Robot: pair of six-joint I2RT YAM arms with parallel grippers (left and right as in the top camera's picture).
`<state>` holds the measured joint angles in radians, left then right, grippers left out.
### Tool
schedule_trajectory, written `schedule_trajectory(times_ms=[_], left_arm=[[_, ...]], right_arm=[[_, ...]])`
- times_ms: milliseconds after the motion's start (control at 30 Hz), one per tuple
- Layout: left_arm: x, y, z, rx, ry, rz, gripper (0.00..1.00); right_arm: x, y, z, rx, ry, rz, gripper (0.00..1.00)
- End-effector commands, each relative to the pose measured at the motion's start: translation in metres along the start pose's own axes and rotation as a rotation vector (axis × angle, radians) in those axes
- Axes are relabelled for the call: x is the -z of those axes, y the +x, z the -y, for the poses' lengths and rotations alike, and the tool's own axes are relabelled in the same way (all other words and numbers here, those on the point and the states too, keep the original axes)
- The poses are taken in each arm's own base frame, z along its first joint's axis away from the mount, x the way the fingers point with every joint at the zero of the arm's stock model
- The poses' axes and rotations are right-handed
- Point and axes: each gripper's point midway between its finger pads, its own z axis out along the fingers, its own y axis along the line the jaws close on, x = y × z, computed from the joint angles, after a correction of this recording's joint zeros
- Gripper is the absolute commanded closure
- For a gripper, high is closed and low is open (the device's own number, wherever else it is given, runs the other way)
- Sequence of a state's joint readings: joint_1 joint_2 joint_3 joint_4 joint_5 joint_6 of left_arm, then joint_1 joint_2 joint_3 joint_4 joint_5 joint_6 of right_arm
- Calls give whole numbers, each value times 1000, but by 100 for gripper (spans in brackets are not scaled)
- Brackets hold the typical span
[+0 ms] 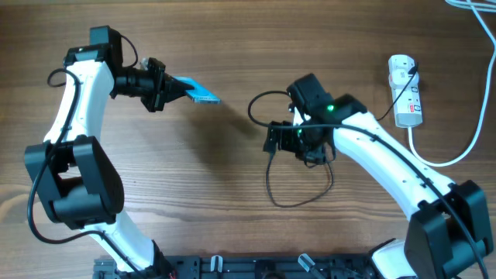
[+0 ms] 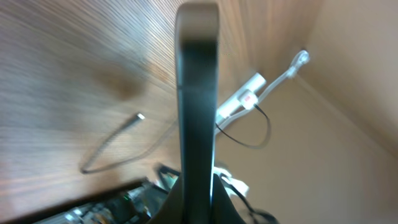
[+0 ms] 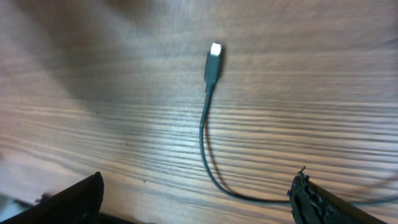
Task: Plug charger to phone and switch on socket
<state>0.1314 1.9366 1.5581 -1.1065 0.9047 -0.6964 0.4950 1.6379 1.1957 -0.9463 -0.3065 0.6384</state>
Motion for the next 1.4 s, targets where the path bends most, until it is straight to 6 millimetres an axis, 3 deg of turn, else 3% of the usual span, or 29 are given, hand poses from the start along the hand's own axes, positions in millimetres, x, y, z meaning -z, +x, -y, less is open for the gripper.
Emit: schedule_trajectory(times_ms=[0, 100, 267, 433, 700, 1000, 1367], left_arm=[[14, -15, -12, -53, -84, 126, 96], [20, -20, -20, -23, -105, 143, 96], [22, -20, -25, -6, -120, 145, 96], [22, -20, -25, -6, -121, 146, 96], [22, -18, -27, 3, -127, 140, 96], [22, -17, -30, 11, -138, 140, 96], [22, -17, -30, 14, -140, 137, 96]], right_arm=[[9, -15, 8, 22, 82, 65, 8], [-4, -12, 7, -2, 112, 51, 18], [-33, -5, 7, -17, 243, 68, 27], [-61, -8, 15, -32, 293, 47, 44], [-91, -6, 10, -35, 315, 47, 51], [-99, -5, 14, -52, 367, 77, 71], [-107, -8, 17, -52, 376, 80, 81]])
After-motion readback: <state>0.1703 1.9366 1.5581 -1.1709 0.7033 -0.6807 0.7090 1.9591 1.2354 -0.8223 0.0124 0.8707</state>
